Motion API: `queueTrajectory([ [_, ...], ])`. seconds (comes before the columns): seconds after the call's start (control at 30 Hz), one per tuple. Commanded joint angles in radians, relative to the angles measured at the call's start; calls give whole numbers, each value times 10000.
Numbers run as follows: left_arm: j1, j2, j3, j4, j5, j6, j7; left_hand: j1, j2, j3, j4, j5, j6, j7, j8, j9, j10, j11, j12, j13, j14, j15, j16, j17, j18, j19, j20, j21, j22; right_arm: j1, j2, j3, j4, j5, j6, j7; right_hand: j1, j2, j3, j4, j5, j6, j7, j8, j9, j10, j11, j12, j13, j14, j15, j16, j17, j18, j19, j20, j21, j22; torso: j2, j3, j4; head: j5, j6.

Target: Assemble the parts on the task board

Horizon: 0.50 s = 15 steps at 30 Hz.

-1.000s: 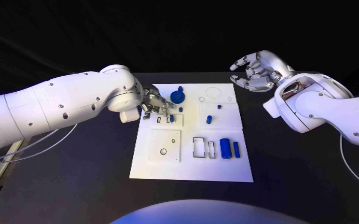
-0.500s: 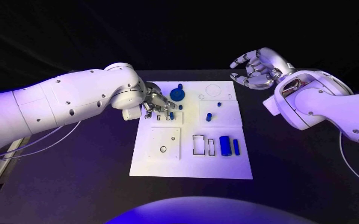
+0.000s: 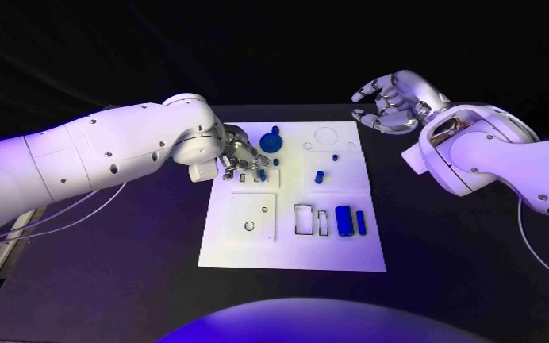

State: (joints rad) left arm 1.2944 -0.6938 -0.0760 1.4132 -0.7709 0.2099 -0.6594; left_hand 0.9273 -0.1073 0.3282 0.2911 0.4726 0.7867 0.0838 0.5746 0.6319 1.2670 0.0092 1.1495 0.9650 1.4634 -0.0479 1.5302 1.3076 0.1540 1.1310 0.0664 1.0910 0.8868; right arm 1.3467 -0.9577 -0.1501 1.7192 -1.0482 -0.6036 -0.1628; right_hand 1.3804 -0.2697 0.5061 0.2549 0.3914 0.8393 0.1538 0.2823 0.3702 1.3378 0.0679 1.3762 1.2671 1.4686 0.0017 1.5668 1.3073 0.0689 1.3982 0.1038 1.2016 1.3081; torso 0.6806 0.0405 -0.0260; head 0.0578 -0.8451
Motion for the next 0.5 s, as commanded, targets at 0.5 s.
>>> queueTrajectory([
  [0.5, 7, 194, -11, -125, 0, 272, -60, 653, 74, 84, -25, -102, 138, -30, 197, -126, -92, -42, 15, -82, 754, -18, 12, 1550, -102, 44, -28, -23, 42, -1, 20, -1, -35, -22, 162, -48, -151, 7, 97, -1, 66, -59, -6, 74, 20, -74, 10, -43, -25, 982, -43, -15, 2497, 187, -64, -16, -48, 283, -11, 9, 1, 12, -77],
])
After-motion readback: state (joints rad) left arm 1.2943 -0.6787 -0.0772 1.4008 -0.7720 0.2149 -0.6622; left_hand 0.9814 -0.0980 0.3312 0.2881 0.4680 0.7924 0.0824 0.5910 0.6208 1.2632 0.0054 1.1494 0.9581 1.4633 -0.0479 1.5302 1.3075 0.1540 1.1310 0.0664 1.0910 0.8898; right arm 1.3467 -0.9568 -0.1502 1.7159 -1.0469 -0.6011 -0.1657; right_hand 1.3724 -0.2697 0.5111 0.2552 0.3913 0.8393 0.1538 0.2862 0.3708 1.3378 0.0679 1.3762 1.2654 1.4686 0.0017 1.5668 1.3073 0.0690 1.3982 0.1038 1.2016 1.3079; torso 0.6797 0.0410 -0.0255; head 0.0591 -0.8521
